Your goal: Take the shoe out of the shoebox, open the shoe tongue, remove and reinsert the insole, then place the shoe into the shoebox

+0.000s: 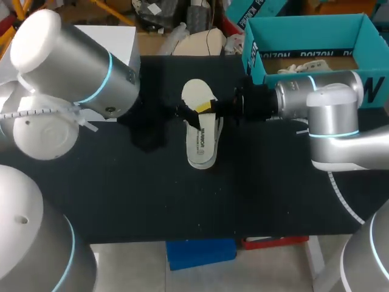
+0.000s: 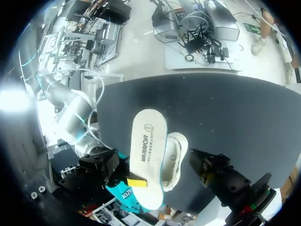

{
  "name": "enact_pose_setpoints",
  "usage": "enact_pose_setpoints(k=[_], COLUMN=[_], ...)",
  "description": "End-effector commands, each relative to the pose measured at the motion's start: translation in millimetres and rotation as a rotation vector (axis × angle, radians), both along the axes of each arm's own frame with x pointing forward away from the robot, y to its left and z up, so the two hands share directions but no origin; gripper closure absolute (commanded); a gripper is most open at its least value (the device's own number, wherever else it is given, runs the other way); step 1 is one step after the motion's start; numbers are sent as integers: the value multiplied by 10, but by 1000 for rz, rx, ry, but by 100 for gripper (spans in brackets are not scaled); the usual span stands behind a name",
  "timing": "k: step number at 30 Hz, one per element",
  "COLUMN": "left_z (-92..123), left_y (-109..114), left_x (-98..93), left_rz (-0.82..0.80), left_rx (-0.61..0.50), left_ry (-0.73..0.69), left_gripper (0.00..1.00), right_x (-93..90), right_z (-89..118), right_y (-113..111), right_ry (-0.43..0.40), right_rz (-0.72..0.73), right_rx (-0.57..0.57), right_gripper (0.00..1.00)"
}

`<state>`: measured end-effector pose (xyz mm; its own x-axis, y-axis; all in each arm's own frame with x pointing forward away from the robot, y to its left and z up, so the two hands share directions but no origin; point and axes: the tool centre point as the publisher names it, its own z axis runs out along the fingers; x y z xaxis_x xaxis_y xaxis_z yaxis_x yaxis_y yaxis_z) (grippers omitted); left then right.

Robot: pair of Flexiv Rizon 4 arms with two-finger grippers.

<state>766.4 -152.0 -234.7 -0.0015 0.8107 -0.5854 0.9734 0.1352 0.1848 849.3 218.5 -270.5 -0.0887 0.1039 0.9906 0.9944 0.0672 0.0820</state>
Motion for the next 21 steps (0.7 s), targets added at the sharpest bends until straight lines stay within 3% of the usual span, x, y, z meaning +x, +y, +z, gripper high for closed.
enact_pose_setpoints(k=[1, 15, 21], left_z=[-38, -38, -170], left_y=[74, 74, 115], left_x=[-37, -37, 122], left_rz=[-61, -61, 35], left_rx=[-323, -323, -562], left_ry=[-52, -52, -73], left_gripper=[0, 0, 0], right_x=[-3, -3, -3], right_z=[-1, -1, -1], right_y=[8, 8, 8], right_ry=[0, 0, 0], right_rz=[-2, -2, -2], right_rx=[-2, -2, -2], right_gripper=[100, 100, 100])
